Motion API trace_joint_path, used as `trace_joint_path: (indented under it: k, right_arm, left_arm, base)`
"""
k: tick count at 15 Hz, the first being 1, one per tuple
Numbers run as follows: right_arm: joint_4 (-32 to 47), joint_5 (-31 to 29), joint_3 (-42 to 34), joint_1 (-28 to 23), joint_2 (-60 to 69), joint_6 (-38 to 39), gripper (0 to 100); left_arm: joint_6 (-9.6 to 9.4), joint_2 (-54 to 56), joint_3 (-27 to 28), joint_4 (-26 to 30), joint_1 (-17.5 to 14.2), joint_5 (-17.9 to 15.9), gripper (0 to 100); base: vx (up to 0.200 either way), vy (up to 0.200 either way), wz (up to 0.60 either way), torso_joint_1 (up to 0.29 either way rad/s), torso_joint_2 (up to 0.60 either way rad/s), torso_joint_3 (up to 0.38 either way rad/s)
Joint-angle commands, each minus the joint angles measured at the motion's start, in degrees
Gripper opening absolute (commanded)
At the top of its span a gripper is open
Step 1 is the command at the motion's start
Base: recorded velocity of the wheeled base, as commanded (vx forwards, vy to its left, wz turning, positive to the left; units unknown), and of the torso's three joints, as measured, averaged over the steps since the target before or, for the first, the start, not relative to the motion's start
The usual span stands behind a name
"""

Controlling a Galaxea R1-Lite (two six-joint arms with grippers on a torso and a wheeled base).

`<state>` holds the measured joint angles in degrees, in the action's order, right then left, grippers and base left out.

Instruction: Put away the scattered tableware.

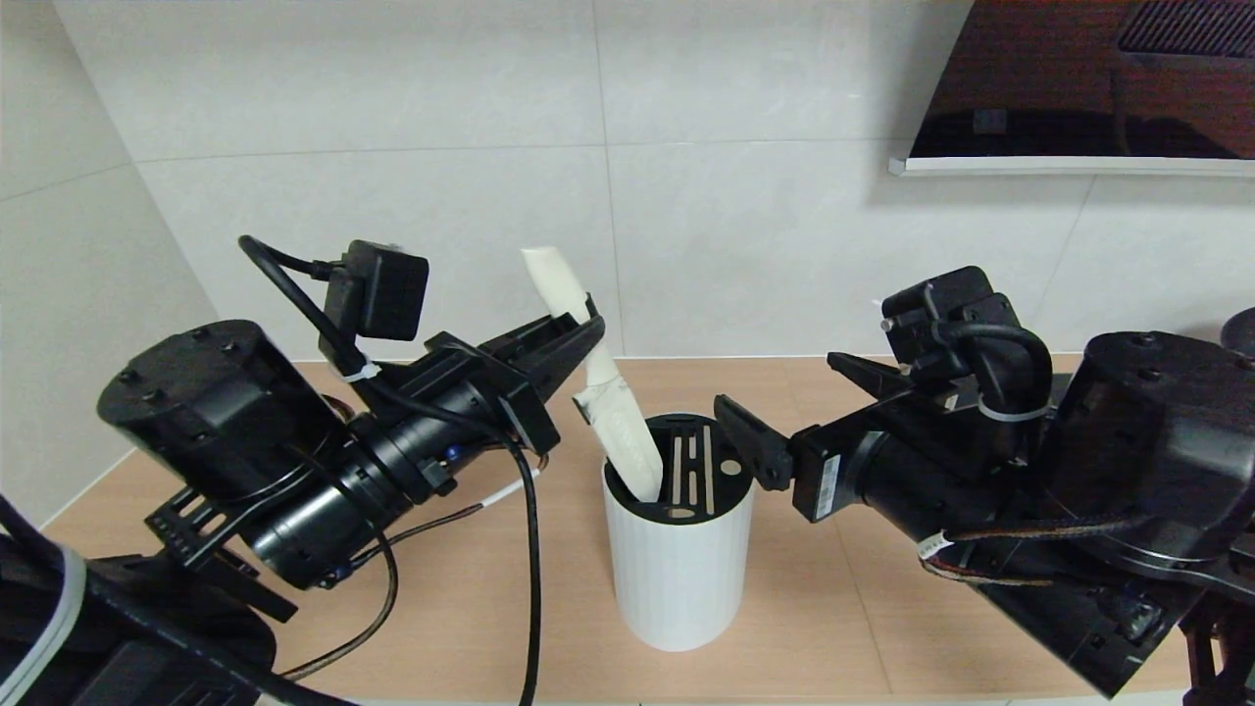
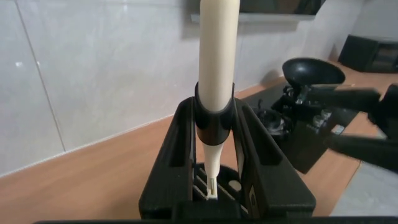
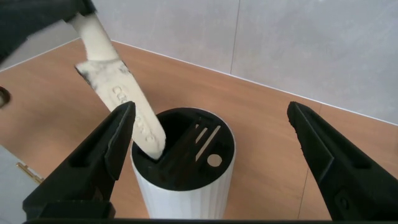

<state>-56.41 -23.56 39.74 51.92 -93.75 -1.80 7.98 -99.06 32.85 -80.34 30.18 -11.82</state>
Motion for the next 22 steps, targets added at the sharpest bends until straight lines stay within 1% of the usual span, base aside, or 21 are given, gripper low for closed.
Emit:
trace_joint_path:
  k: [1,3,4,6,11,17,20,22]
  right_arm:
    - [-0.02,0.01,-0.01,0.02,-0.21,-0.04,100]
    - [-0.02,0.01,-0.01,0.02,-0.30,-0.04,100]
    - [-0.02,-0.08,-0.01,0.02,-0.56,-0.04,100]
    - [-0.02,-0.08,-0.01,0.02,-0.65,-0.04,100]
    - [-0.02,-0.08,-0.01,0.02,-0.65,-0.04,100]
    - [-0.02,-0.08,-0.01,0.02,-0.74,-0.04,100]
    - [-0.02,-0.08,-0.01,0.02,-0.74,-0.04,100]
    - [-0.02,-0.17,-0.01,0.02,-0.74,-0.04,100]
  left_arm:
    - [-0.07,-3.51,0.02,-2.19,0.05,0.05,0]
    - [-0.07,-6.94,0.02,-5.97,0.58,0.40,0]
    - [-0.07,-9.75,0.02,-9.31,1.28,0.57,0]
    - [-0.07,-11.86,0.11,-9.66,2.60,2.68,0]
    - [-0.07,-11.86,-0.69,-9.66,3.83,2.86,0]
    - [-0.07,-14.41,-2.27,-9.66,4.01,3.04,0]
    - [-0.07,-14.93,-2.27,-9.66,4.18,4.18,0]
    - [-0.07,-15.02,-2.36,-9.66,4.27,4.27,0]
  base:
    - [0.000,0.000,0.00,0.000,0.00,0.000]
    - [0.000,0.000,0.00,0.000,0.00,0.000]
    - [0.000,0.000,0.00,0.000,0.00,0.000]
    - [0.000,0.000,0.00,0.000,0.00,0.000]
    - [0.000,0.000,0.00,0.000,0.00,0.000]
    - [0.000,0.000,0.00,0.000,0.00,0.000]
    - [0.000,0.000,0.00,0.000,0.00,0.000]
    - [0.000,0.000,0.00,0.000,0.00,0.000]
